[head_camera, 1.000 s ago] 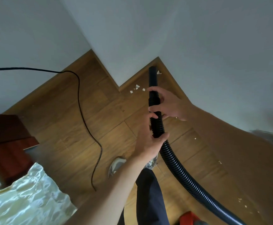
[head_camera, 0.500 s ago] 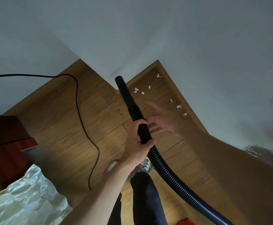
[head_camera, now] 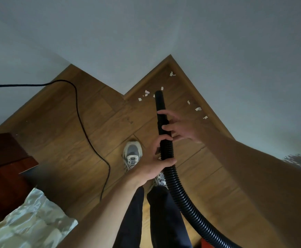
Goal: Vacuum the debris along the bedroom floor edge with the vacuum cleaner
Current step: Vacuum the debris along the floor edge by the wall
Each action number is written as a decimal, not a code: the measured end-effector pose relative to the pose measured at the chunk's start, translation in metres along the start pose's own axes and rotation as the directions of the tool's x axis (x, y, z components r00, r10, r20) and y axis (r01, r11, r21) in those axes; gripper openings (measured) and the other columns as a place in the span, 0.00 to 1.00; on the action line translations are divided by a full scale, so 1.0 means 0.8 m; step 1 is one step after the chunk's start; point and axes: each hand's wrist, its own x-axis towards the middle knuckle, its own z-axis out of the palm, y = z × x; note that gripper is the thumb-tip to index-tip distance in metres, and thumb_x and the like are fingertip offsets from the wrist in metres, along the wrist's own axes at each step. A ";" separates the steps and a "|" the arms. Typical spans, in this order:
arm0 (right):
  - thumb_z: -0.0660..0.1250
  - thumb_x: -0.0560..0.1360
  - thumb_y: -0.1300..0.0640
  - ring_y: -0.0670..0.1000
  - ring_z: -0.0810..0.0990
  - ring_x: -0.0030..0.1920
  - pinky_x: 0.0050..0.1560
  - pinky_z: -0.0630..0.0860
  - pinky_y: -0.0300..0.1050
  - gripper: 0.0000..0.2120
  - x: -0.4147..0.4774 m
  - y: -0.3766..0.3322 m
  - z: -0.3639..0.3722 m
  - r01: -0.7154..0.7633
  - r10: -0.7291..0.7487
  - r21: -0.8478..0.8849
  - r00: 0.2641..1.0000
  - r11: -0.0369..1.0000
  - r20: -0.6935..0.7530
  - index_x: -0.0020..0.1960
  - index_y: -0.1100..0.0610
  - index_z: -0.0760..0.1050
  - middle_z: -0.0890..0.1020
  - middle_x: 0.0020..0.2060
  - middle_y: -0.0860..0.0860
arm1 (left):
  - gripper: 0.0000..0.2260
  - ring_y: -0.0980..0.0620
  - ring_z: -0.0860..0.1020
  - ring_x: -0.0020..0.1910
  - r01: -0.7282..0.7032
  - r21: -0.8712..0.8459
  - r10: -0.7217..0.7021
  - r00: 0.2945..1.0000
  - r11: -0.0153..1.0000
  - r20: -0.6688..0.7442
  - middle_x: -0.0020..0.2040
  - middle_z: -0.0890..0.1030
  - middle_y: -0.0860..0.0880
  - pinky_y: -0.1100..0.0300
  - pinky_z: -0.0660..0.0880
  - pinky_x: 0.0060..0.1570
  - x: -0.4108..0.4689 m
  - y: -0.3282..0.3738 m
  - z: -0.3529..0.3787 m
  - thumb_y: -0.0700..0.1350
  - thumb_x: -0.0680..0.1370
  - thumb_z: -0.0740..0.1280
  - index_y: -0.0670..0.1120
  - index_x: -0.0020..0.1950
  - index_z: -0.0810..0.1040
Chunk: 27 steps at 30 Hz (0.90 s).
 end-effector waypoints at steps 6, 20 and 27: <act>0.69 0.76 0.66 0.56 0.81 0.57 0.51 0.83 0.52 0.32 0.023 0.025 -0.004 -0.098 0.091 0.065 0.991 0.993 0.102 0.72 0.41 0.67 0.77 0.61 0.56 | 0.25 0.48 0.79 0.56 0.090 -0.072 -0.082 0.991 0.993 0.102 0.60 0.77 0.41 0.57 0.81 0.47 0.002 -0.020 -0.017 0.32 0.76 0.71 0.57 0.64 0.72; 0.71 0.75 0.65 0.56 0.82 0.54 0.48 0.83 0.52 0.32 0.115 0.069 0.051 -0.059 0.057 0.191 0.998 0.980 0.014 0.72 0.42 0.66 0.79 0.58 0.56 | 0.30 0.48 0.79 0.57 0.070 -0.080 -0.076 0.994 0.994 -0.073 0.59 0.77 0.47 0.55 0.82 0.54 0.046 -0.081 -0.058 0.32 0.73 0.75 0.62 0.63 0.73; 0.70 0.76 0.65 0.52 0.83 0.51 0.42 0.81 0.46 0.30 0.156 0.079 0.063 -0.080 0.084 0.240 0.996 0.967 -0.007 0.72 0.42 0.67 0.79 0.56 0.54 | 0.34 0.52 0.80 0.58 0.131 -0.069 -0.137 0.987 0.989 -0.088 0.60 0.78 0.46 0.50 0.82 0.54 0.067 -0.097 -0.084 0.32 0.72 0.75 0.66 0.65 0.73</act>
